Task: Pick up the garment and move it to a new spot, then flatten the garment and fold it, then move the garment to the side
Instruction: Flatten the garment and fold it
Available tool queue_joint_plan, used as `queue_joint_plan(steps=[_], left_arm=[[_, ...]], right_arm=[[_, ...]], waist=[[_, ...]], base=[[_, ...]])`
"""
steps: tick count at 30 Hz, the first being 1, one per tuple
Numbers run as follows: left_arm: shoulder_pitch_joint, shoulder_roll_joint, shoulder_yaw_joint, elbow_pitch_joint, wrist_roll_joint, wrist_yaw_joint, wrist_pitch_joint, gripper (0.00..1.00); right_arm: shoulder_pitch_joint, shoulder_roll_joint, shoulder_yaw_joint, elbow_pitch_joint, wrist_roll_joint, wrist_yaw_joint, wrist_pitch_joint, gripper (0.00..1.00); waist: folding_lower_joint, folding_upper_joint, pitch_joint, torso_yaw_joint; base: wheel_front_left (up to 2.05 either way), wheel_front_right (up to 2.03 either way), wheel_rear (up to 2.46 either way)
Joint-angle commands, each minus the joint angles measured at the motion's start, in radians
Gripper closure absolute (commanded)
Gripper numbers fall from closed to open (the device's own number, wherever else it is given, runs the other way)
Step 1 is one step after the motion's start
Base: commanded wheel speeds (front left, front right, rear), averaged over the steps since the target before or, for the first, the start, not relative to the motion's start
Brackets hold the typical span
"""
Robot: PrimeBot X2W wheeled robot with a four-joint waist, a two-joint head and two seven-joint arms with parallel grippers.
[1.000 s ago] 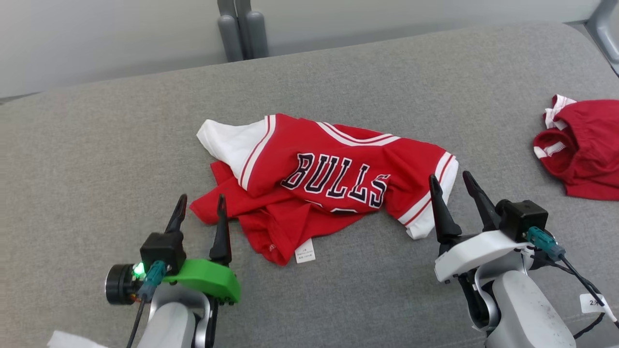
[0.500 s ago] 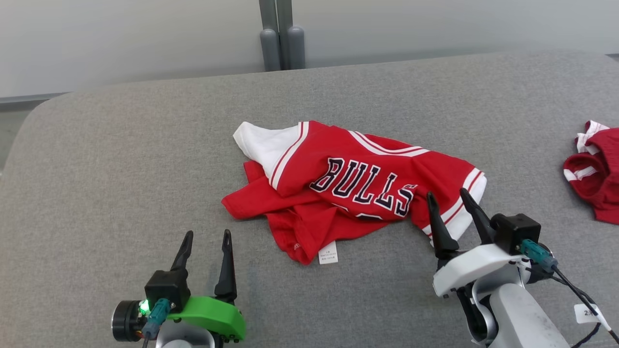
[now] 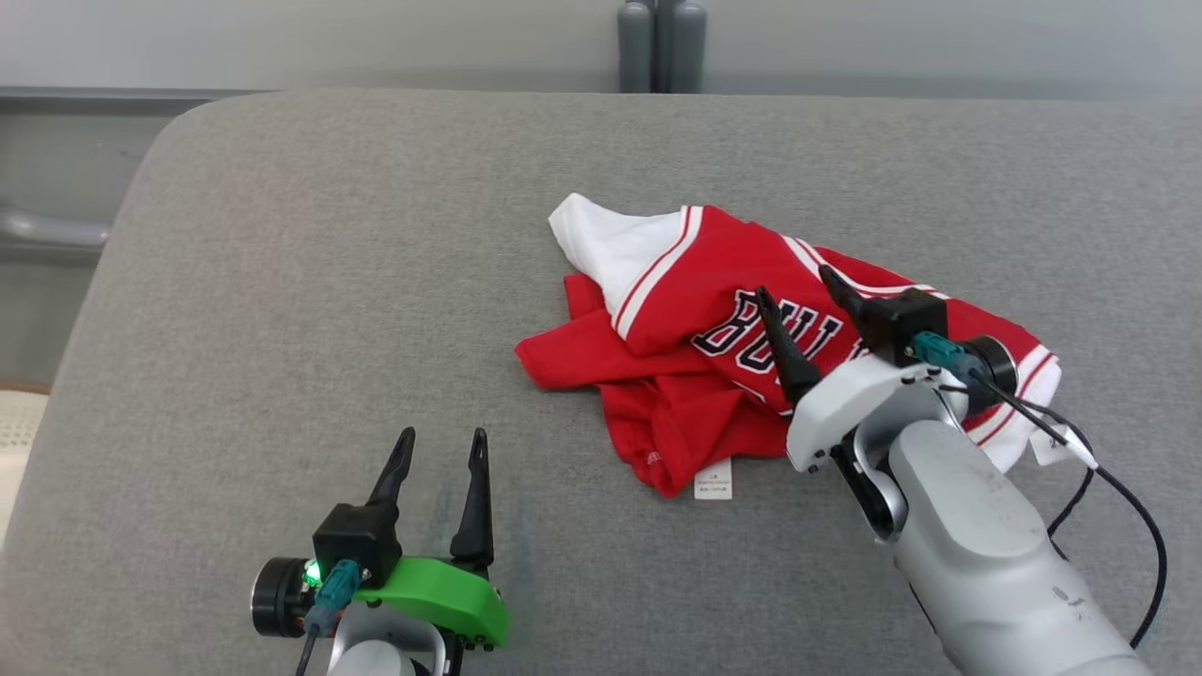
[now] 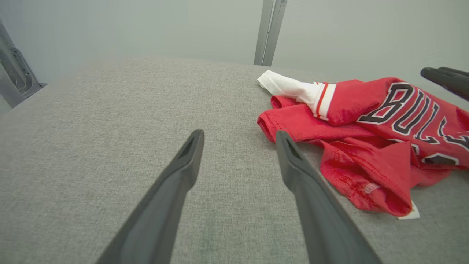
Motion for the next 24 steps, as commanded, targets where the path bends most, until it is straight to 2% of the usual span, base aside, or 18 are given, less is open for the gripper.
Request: queue_joint_plan(steps=[1, 9, 21, 22, 23, 24], left_arm=[[-0.017, 0.003, -0.001, -0.002, -0.005, 0.003, 0.000, 0.00], [-0.008, 0.003, -0.011, -0.017, -0.014, 0.004, 0.000, 0.00], [-0.018, 0.003, -0.016, -0.037, -0.025, 0.007, 0.000, 0.00], [-0.022, 0.003, -0.017, -0.038, -0.025, 0.006, 0.000, 0.00], [-0.027, 0.003, -0.018, -0.039, -0.025, 0.007, 0.000, 0.00], [-0.031, 0.003, -0.020, -0.040, -0.026, 0.006, 0.000, 0.00]], right_arm=[[-0.033, -0.005, 0.016, 0.029, -0.003, -0.001, 0.002, 0.00], [-0.124, -0.025, 0.108, 0.156, -0.033, -0.001, 0.000, 0.00], [-0.164, -0.059, 0.143, 0.221, -0.092, -0.001, 0.032, 0.00], [-0.168, -0.062, 0.147, 0.225, -0.098, -0.001, 0.038, 0.15], [-0.172, -0.064, 0.147, 0.226, -0.100, -0.001, 0.036, 0.55], [-0.179, -0.067, 0.145, 0.223, -0.106, -0.001, 0.032, 1.00]], waist=[[0.0000, 0.0000, 0.031, 0.067], [0.0000, 0.0000, 0.042, 0.112], [0.0000, 0.0000, 0.062, 0.083], [0.0000, 0.0000, 0.064, 0.081], [0.0000, 0.0000, 0.068, 0.080], [0.0000, 0.0000, 0.073, 0.081]], base=[[0.00, 0.00, 0.00], [0.00, 0.00, 0.00], [0.00, 0.00, 0.00], [0.00, 0.00, 0.00], [0.00, 0.00, 0.00], [0.00, 0.00, 0.00]])
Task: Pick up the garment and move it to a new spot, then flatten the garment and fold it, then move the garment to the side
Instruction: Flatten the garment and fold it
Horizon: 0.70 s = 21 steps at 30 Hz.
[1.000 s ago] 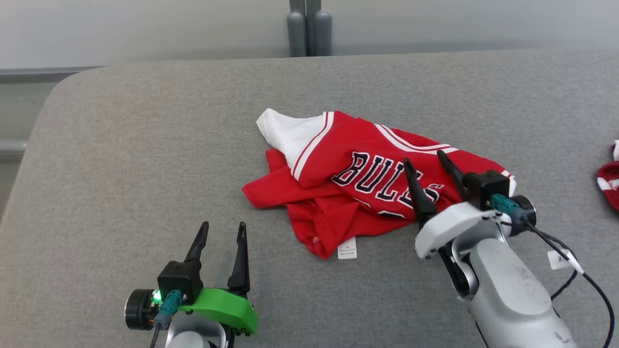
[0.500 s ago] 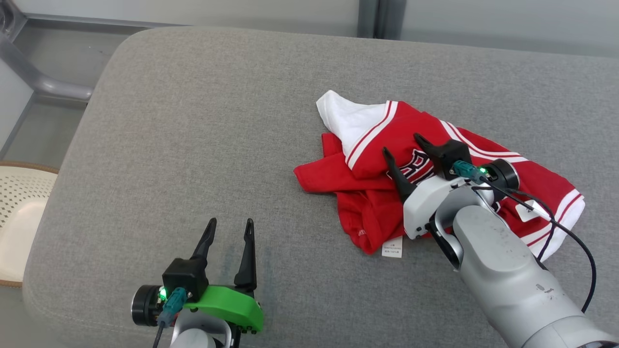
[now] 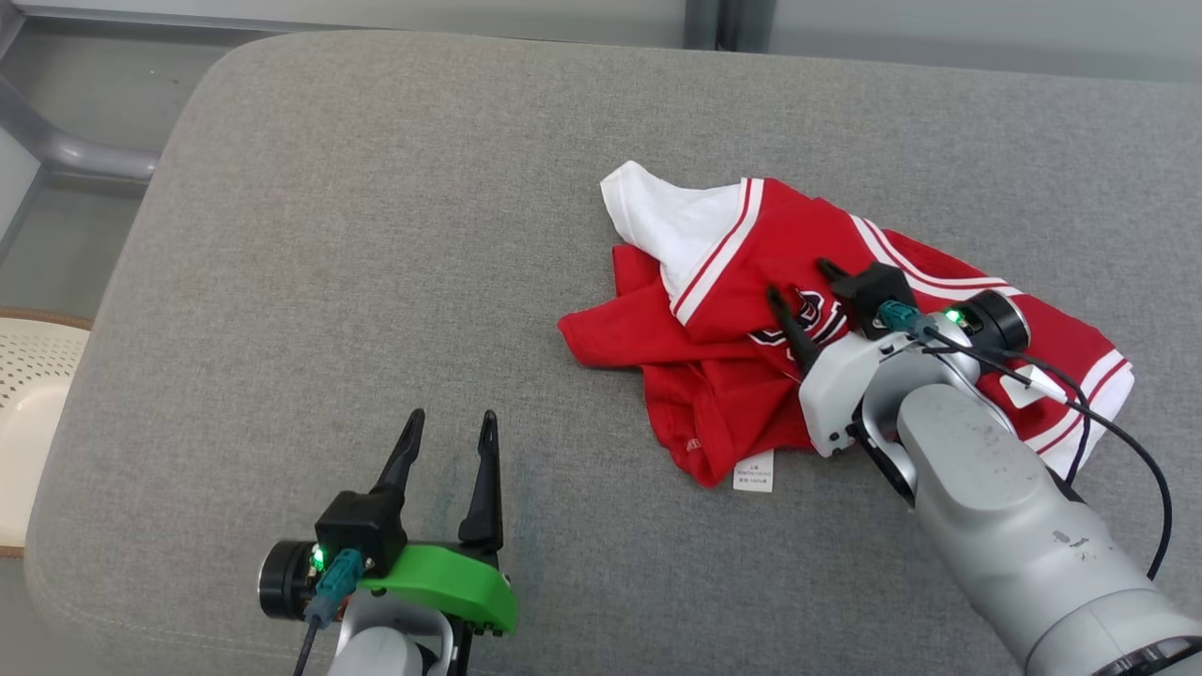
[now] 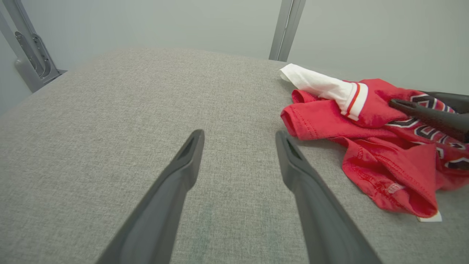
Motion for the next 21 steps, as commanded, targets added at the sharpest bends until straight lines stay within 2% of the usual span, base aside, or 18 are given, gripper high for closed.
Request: queue_joint_plan(steps=[1, 7, 13, 17, 21], left_arm=[[-0.024, 0.003, -0.001, -0.005, -0.005, 0.002, 0.000, 0.00], [-0.038, 0.003, -0.009, -0.015, -0.007, 0.000, 0.000, 0.00], [-0.055, 0.003, -0.025, -0.017, -0.016, -0.002, 0.000, 0.00], [-0.068, 0.003, -0.040, -0.016, -0.021, -0.005, 0.000, 0.00], [-0.085, 0.003, -0.064, -0.019, -0.030, -0.004, 0.000, 0.00]], right_arm=[[-0.019, -0.010, -0.003, 0.000, -0.012, -0.001, -0.007, 1.00], [-0.088, -0.036, -0.049, 0.007, -0.040, -0.001, -0.019, 1.00], [-0.210, -0.104, -0.182, 0.005, -0.100, -0.001, -0.034, 1.00], [-0.274, -0.161, -0.321, 0.043, -0.173, -0.001, -0.034, 1.00], [-0.303, -0.220, -0.539, 0.065, -0.275, -0.001, -0.032, 1.00]], waist=[[0.0000, 0.0000, 0.010, 0.000], [0.0000, 0.0000, 0.041, 0.017], [0.0000, 0.0000, 0.077, 0.052], [0.0000, 0.0000, 0.098, 0.082], [0.0000, 0.0000, 0.121, 0.113]], base=[[0.00, 0.00, 0.00], [0.00, 0.00, 0.00], [0.00, 0.00, 0.00], [0.00, 0.00, 0.00], [0.00, 0.00, 0.00]])
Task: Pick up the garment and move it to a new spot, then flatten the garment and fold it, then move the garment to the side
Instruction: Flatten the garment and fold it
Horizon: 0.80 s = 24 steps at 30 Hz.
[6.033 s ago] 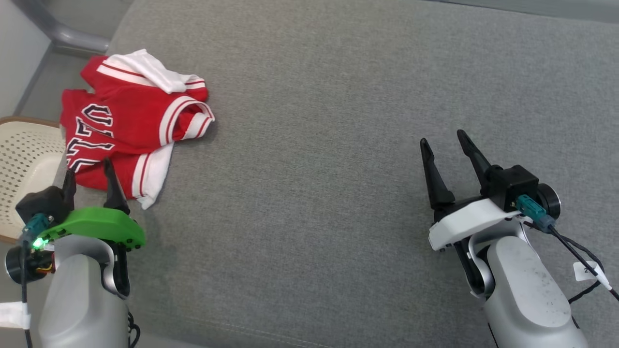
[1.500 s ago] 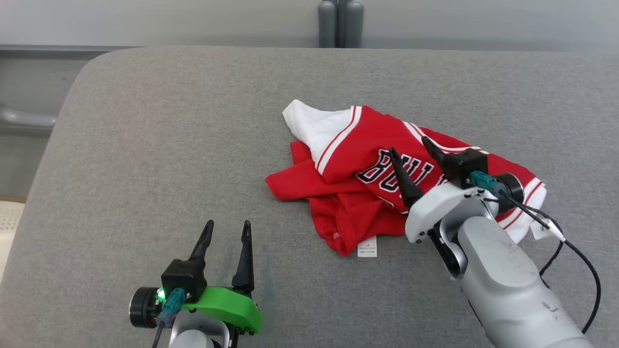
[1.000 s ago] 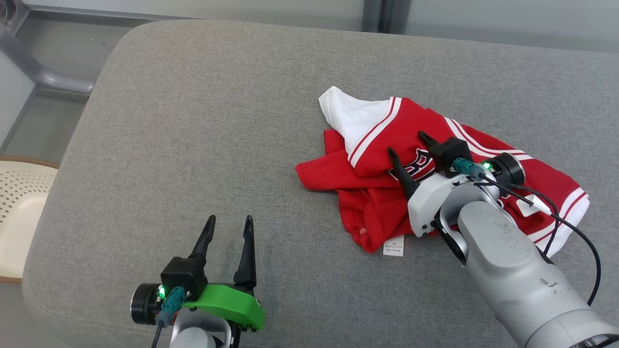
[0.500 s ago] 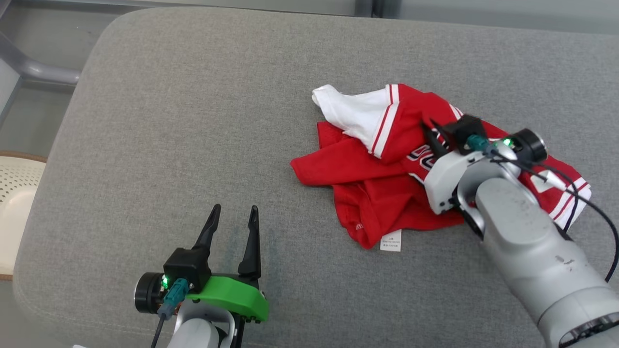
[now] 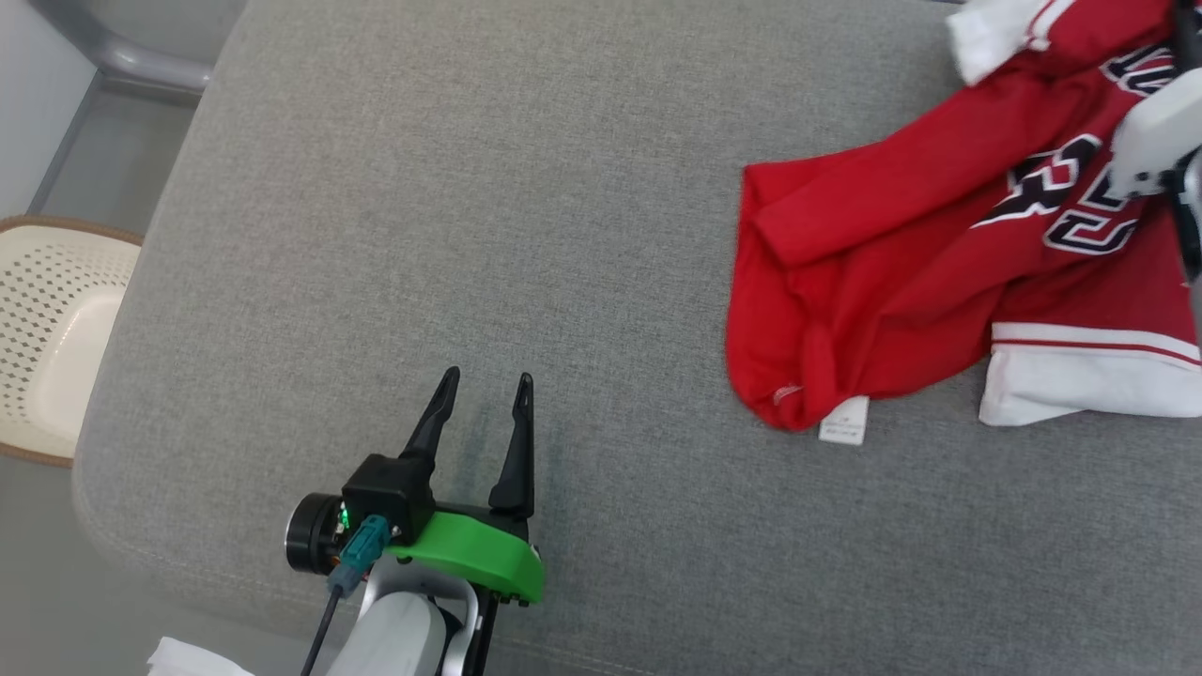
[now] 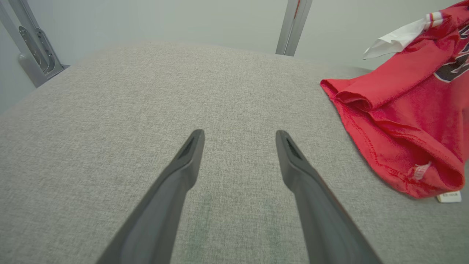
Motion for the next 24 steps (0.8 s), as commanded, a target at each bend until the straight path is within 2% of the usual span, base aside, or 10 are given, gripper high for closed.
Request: queue_joint_plan(steps=[1, 2, 3, 7, 11, 17, 24], left_arm=[[-0.018, 0.003, -0.005, -0.002, -0.010, 0.002, 0.000, 0.00], [-0.021, 0.002, -0.009, -0.001, -0.011, 0.003, 0.000, 0.00], [-0.023, 0.002, -0.014, 0.000, -0.010, 0.004, 0.000, 0.00], [-0.022, 0.002, -0.021, 0.002, -0.005, 0.007, 0.000, 0.00], [-0.027, 0.002, -0.015, 0.005, 0.010, 0.001, 0.000, 0.00], [-0.041, 0.003, -0.010, 0.004, 0.027, -0.011, 0.000, 0.00], [-0.040, 0.003, -0.012, 0.009, 0.040, -0.026, 0.000, 0.00]], right_arm=[[0.007, -0.016, -0.082, 0.005, -0.048, -0.002, 0.010, 0.71], [0.018, -0.018, -0.141, 0.000, -0.075, -0.002, 0.013, 0.25], [0.031, -0.012, -0.214, -0.011, -0.106, -0.002, 0.013, 0.00], [0.079, 0.047, -0.380, -0.051, -0.212, -0.002, 0.000, 0.00], [0.109, 0.119, -0.442, -0.096, -0.249, -0.002, -0.009, 0.00], [0.216, 0.211, -0.360, -0.273, -0.141, -0.002, -0.008, 0.00], [0.404, 0.251, -0.244, -0.447, 0.054, -0.002, -0.009, 0.00]], waist=[[0.0000, 0.0000, 0.026, 0.030], [0.0000, 0.0000, 0.028, 0.033], [0.0000, 0.0000, 0.030, 0.036], [0.0000, 0.0000, 0.031, 0.021], [0.0000, 0.0000, 0.028, -0.018], [0.0000, 0.0000, 0.015, -0.085], [0.0000, 0.0000, -0.029, -0.153]], base=[[0.00, 0.00, 0.00], [0.00, 0.00, 0.00], [0.00, 0.00, 0.00], [0.00, 0.00, 0.00], [0.00, 0.00, 0.00], [0.00, 0.00, 0.00], [0.00, 0.00, 0.00]])
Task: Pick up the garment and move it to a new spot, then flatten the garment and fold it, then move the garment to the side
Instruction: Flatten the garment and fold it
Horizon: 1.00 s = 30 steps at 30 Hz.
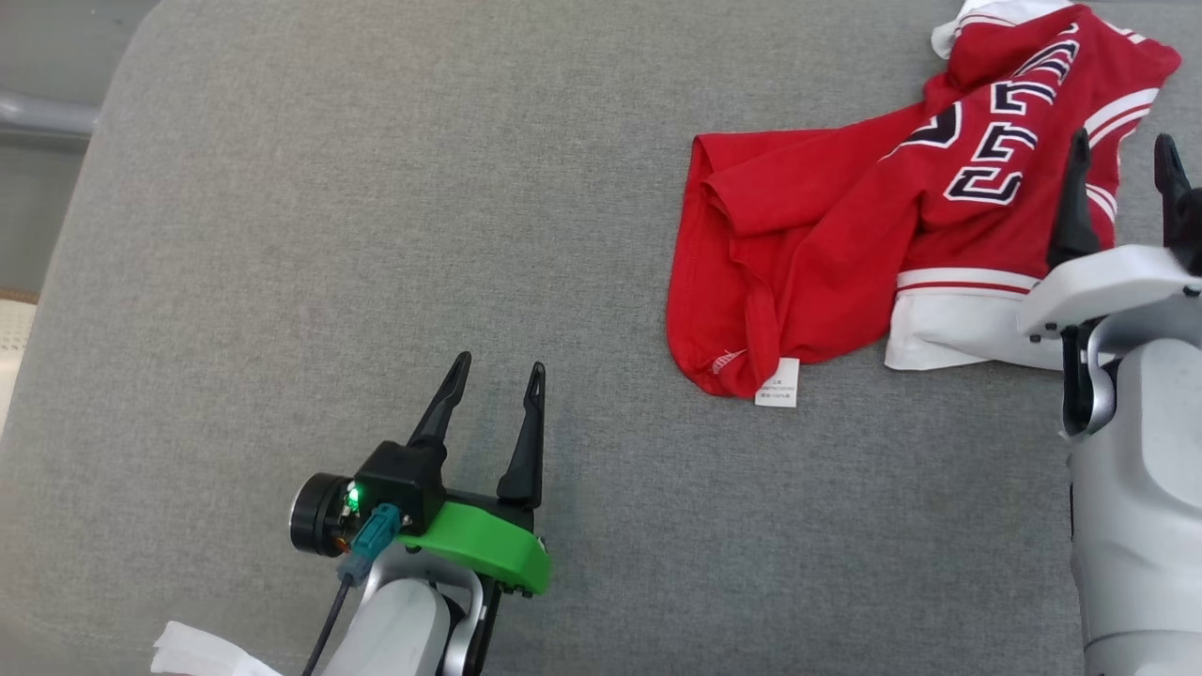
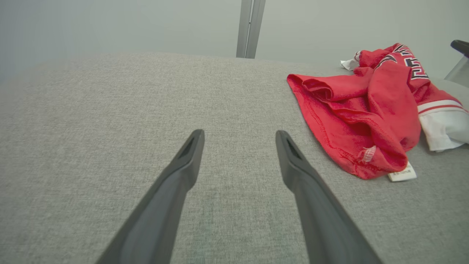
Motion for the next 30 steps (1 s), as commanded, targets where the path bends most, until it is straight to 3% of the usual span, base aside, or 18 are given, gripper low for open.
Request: queue_joint_plan(steps=[1, 10, 16, 23, 30], left_arm=[[-0.007, 0.003, 0.003, 0.001, 0.008, -0.005, 0.000, 0.00], [0.018, 0.004, -0.003, 0.010, 0.025, -0.017, 0.000, 0.00], [0.026, 0.004, -0.036, 0.024, 0.035, -0.041, 0.000, 0.00], [0.004, 0.004, -0.103, 0.069, 0.026, -0.089, 0.000, 0.00], [-0.023, 0.004, -0.137, 0.143, 0.028, -0.092, 0.000, 0.00]], right_arm=[[0.041, 0.002, 0.013, -0.023, 0.026, -0.001, -0.003, 0.00], [0.221, 0.017, 0.096, -0.141, 0.135, -0.001, -0.003, 0.00], [0.294, 0.019, 0.158, -0.150, 0.229, -0.001, -0.003, 0.00], [0.335, 0.018, 0.189, -0.149, 0.257, -0.001, -0.003, 0.00], [0.327, 0.019, 0.184, -0.149, 0.264, -0.001, -0.003, 0.00]], waist=[[0.0000, -0.0001, -0.037, -0.044], [0.0000, -0.0001, -0.081, -0.130], [0.0000, -0.0001, -0.094, -0.191], [0.0000, -0.0001, -0.078, -0.278], [0.0000, -0.0001, -0.059, -0.358]], base=[[0.00, 0.00, 0.00], [0.00, 0.00, 0.00], [0.00, 0.00, 0.00], [0.00, 0.00, 0.00], [0.00, 0.00, 0.00]])
